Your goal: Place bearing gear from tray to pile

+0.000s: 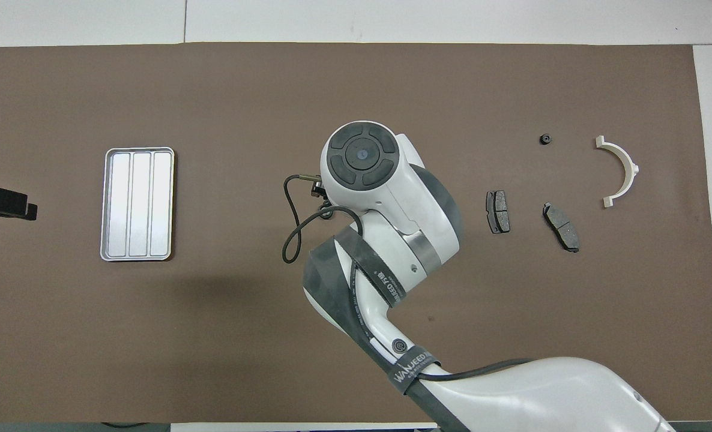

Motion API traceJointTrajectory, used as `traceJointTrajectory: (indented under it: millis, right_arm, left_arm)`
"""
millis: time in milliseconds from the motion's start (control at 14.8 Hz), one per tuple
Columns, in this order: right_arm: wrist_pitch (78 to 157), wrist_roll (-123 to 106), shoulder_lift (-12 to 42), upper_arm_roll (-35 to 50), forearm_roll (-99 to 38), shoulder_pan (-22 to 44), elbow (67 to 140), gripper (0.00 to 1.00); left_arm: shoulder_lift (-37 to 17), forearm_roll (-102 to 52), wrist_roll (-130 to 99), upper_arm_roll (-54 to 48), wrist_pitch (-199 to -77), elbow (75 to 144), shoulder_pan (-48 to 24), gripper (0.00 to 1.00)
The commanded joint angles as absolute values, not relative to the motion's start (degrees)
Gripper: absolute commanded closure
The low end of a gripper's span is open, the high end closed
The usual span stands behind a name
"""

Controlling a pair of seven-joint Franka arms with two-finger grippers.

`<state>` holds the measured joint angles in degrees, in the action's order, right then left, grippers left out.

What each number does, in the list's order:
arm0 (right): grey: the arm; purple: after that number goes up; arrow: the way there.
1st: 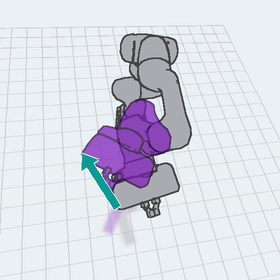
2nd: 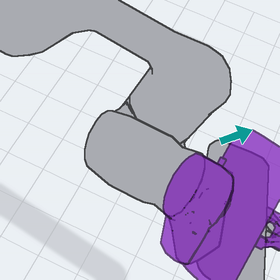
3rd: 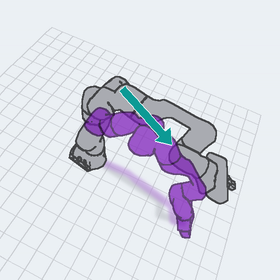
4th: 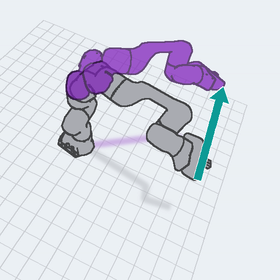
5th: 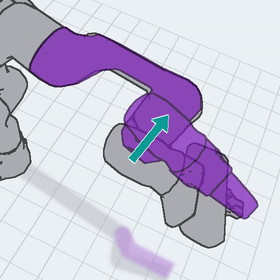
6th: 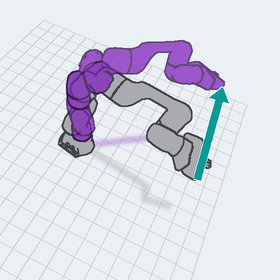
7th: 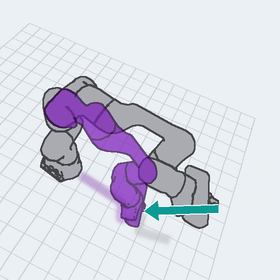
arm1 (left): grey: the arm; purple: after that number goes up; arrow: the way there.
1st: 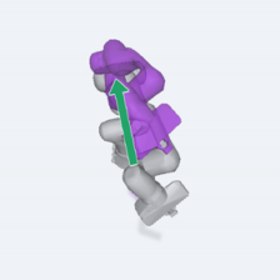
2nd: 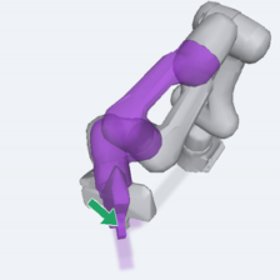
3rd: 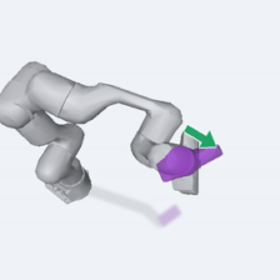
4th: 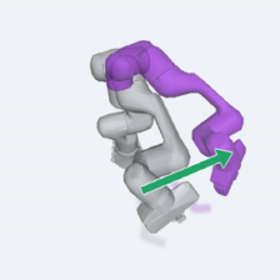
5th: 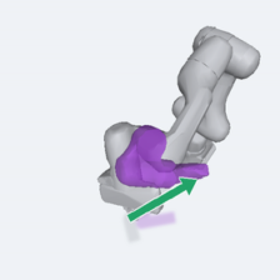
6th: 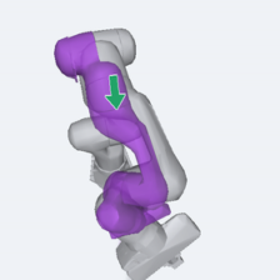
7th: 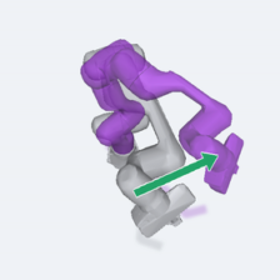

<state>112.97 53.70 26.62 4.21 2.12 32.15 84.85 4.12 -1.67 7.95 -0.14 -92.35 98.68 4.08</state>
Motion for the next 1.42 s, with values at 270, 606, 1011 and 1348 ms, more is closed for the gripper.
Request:
traceJointTrajectory:
  millis: [270,606,1011,1348]
  right_arm:
    - [116.80,58.36,40.95,4.04,2.98,35.77,73.04,0.00]
    - [120.66,58.10,42.36,4.13,4.48,35.60,73.91,0.00]
    - [121.64,55.46,42.19,4.13,4.66,35.68,77.78,0.00]
    - [120.68,54.23,41.84,4.13,4.40,35.68,79.28,0.02]
  left_arm:
    - [6.94,0.35,1.16,-2.02,-100.72,105.38,-0.68,0.09]
    - [6.94,0.26,-0.44,-2.20,-100.37,105.12,-2.63,0.09]
    - [6.94,0.26,-0.44,-2.20,-100.20,105.21,-3.08,0.08]
    - [6.86,0.26,-0.44,-2.11,-97.83,104.50,-3.08,0.04]
